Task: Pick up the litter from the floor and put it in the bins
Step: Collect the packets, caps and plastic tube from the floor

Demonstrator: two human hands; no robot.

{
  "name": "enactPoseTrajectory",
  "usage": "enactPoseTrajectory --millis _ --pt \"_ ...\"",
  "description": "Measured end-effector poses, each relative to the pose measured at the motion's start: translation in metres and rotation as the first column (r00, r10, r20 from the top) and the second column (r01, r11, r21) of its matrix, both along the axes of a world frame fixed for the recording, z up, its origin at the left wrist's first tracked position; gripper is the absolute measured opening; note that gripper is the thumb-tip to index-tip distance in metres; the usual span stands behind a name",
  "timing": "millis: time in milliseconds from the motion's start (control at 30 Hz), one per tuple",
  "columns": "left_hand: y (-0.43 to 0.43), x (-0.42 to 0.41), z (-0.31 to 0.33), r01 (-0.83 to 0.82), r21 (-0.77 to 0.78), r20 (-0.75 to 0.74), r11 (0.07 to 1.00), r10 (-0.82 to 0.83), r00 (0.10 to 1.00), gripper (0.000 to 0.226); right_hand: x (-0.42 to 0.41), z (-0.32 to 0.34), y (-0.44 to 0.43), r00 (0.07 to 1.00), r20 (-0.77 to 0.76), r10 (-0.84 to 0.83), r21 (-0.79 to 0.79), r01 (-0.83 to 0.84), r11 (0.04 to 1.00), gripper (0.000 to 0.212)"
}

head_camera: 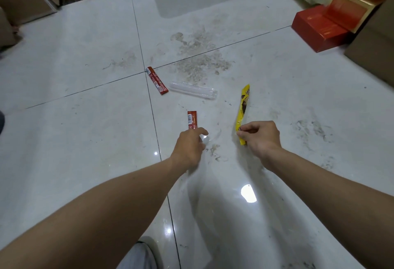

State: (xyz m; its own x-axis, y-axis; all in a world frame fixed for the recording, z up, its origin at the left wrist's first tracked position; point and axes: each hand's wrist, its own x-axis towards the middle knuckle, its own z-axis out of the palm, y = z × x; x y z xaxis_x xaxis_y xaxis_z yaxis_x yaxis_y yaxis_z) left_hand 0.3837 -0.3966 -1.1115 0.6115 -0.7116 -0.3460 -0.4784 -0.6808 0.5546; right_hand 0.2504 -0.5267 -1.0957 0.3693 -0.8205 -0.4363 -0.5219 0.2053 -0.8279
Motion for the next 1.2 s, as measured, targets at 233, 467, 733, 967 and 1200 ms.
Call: enactPoseTrajectory --millis 233,467,733,967,1200 --pt "0.000 -0.005 -0.004 -0.113 -0.033 0.001 0.993 0.113 0.994 0.026 -0.007 -0.003 -0.002 0.997 -0.052 -0.051 0.091 0.056 0.994 0.016" --pt "-0.001 -0.009 -0.003 -0.144 -0.024 0.006 0.989 0.144 0.990 0.024 -0.011 -0.007 -0.006 0.984 -0.132 -0.124 0.190 0.148 0.971 0.022" --pt "0.000 -0.013 0.001 -0.130 -0.046 0.023 0.990 0.132 0.991 0.024 -0.012 -0.008 -0.006 0.964 -0.228 -0.135 0.210 0.184 0.960 0.008" --pt "0.000 -0.015 0.004 -0.134 -0.048 0.028 0.990 0.135 0.990 0.024 -0.018 -0.011 -0.005 0.953 -0.302 0.020 0.135 0.021 0.991 0.020" --pt "0.001 -0.015 0.007 -0.133 -0.077 0.053 0.988 0.137 0.989 0.025 -0.024 -0.007 -0.004 0.946 -0.307 0.101 0.134 -0.062 0.989 0.020"
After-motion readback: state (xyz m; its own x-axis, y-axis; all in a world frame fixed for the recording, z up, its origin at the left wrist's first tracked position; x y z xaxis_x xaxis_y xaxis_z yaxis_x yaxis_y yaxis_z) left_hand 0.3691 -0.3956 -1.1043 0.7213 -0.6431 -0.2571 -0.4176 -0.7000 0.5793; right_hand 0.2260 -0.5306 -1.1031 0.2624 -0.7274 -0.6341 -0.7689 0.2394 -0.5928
